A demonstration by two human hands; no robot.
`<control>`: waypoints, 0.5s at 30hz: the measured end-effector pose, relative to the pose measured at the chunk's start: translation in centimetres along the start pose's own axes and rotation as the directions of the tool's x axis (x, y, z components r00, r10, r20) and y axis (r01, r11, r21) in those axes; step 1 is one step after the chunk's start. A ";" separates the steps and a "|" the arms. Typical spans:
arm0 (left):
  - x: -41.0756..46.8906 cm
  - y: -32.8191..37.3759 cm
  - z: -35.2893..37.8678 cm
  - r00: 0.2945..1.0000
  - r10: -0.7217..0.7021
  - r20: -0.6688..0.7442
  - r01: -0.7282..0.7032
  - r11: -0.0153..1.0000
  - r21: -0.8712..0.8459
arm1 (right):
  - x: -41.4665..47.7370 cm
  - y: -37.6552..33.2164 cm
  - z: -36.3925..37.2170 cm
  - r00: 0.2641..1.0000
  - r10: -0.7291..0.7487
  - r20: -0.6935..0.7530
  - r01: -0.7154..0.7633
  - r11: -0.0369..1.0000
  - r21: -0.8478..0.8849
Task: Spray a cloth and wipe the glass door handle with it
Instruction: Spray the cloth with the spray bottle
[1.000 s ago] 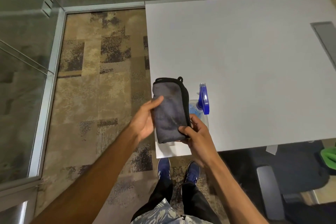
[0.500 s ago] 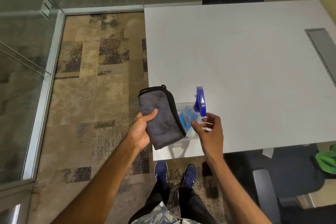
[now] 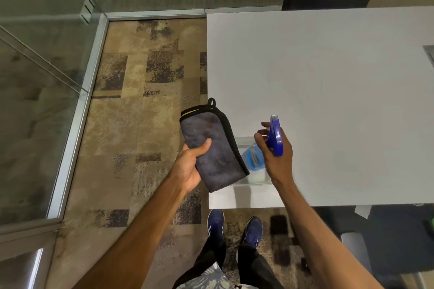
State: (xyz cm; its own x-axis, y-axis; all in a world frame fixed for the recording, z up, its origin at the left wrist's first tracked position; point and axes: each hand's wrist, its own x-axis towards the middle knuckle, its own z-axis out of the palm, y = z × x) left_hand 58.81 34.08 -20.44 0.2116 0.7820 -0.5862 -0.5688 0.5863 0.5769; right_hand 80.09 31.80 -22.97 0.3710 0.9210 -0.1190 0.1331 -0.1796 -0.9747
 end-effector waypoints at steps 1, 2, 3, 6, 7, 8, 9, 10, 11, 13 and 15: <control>0.0 0.1 0.0 1.000 0.010 0.003 -0.010 1.000 0.007 | 0.0 -0.1 0.1 1.000 -0.008 -0.010 0.008 1.000 0.006; -0.1 0.3 -0.1 1.000 0.020 0.003 -0.020 1.000 0.011 | 0.1 -0.3 0.1 1.000 -0.016 -0.018 0.016 1.000 0.006; -0.1 0.4 -0.1 1.000 0.029 -0.003 -0.029 0.999 0.018 | 0.2 -0.5 0.1 0.999 -0.024 -0.024 0.024 1.000 0.004; -0.1 0.9 0.1 0.998 0.055 -0.029 -0.055 0.998 0.027 | 0.2 -1.6 -0.1 0.998 -0.052 -0.034 0.052 0.999 0.008; -0.1 1.1 0.2 0.997 0.065 -0.033 -0.064 0.997 0.033 | 0.0 -2.2 -0.3 0.997 -0.067 -0.041 0.067 0.998 0.007; -0.2 1.3 0.2 0.997 0.069 -0.036 -0.068 0.997 0.033 | -0.2 -3.1 -0.5 0.995 -0.086 -0.046 0.086 0.996 0.003; -0.2 1.6 0.3 0.997 0.065 -0.038 -0.064 0.998 0.022 | -0.4 -3.9 -0.7 0.993 -0.106 -0.053 0.106 0.994 -0.003; -0.3 1.9 0.4 0.998 0.050 -0.038 -0.051 0.999 -0.005 | -0.6 -4.9 -1.0 0.990 -0.126 -0.059 0.126 0.992 -0.006; -0.4 2.3 0.6 0.999 0.032 -0.036 -0.033 0.999 -0.042 | -0.8 -5.8 -1.3 0.988 -0.144 -0.063 0.144 0.990 -0.011; -0.7 3.2 1.2 1.000 0.020 -0.018 -0.022 0.995 -0.099 | -1.3 -7.5 -2.0 0.983 -0.177 -0.052 0.176 0.984 -0.021; -0.9 3.9 1.8 0.999 0.047 0.000 -0.047 0.992 -0.120 | -1.9 -9.0 -2.8 0.982 -0.188 -0.007 0.188 0.982 -0.016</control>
State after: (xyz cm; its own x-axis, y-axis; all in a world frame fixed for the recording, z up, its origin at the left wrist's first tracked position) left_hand 57.81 35.99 -16.65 0.1846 0.8088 -0.5584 -0.6691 0.5195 0.5314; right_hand 80.74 30.74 -13.43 0.3454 0.9360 0.0675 0.2153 -0.0090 -0.9765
